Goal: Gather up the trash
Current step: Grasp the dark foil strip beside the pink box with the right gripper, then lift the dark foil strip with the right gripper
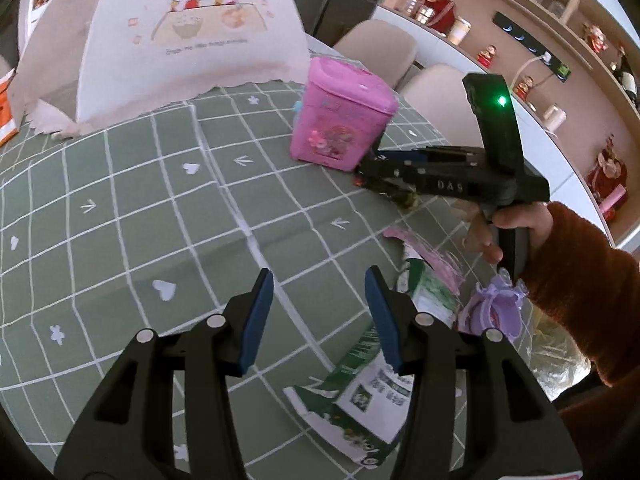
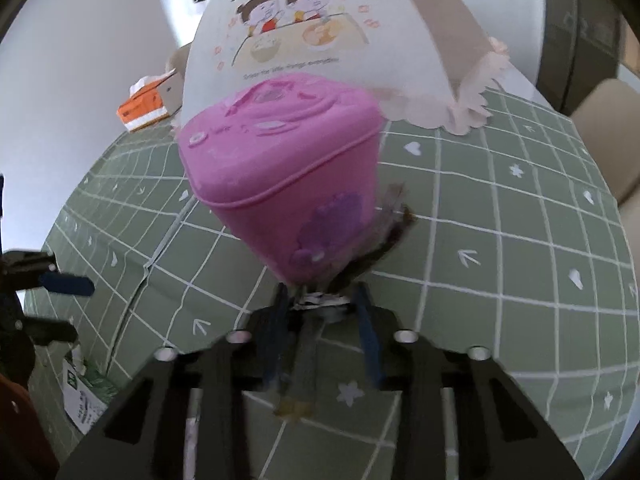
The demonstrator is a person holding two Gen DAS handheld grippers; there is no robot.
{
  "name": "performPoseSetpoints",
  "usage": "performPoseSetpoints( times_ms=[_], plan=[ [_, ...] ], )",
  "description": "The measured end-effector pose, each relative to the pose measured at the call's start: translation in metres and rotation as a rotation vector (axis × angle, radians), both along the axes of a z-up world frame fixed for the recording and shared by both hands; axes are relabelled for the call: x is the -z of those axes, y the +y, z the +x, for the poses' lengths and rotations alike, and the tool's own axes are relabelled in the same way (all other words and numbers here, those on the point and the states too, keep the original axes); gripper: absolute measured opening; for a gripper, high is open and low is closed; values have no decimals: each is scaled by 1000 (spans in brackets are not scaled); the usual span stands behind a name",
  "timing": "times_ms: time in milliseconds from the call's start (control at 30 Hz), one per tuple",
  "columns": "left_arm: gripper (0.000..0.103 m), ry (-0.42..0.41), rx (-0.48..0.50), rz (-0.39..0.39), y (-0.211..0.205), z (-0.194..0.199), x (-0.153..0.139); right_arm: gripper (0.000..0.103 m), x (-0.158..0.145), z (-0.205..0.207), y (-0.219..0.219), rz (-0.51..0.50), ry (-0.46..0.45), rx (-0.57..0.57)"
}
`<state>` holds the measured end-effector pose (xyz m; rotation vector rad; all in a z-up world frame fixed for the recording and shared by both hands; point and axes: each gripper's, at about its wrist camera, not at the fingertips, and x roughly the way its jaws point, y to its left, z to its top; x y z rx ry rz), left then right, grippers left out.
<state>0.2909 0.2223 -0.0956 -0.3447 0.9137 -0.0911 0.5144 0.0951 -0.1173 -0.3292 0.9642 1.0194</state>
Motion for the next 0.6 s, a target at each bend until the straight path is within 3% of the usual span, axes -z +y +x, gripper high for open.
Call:
performPoseSetpoints(
  times_ms=[267,367,467,600],
  plan=[
    [45,9,152,27,-35,3,1,25,-56,-28,-72,53,-33,167],
    [45,1,202,87,-56,0,-2,25,-72,-54,-105,55,-52,214],
    [45,-11,222,116,-71,-4,-7,25,-77,-79,-131,55,-65,259],
    [45,-7,225,76,-92,-13,-11,25,-72,-111,-162,67,-46,312]
  ],
)
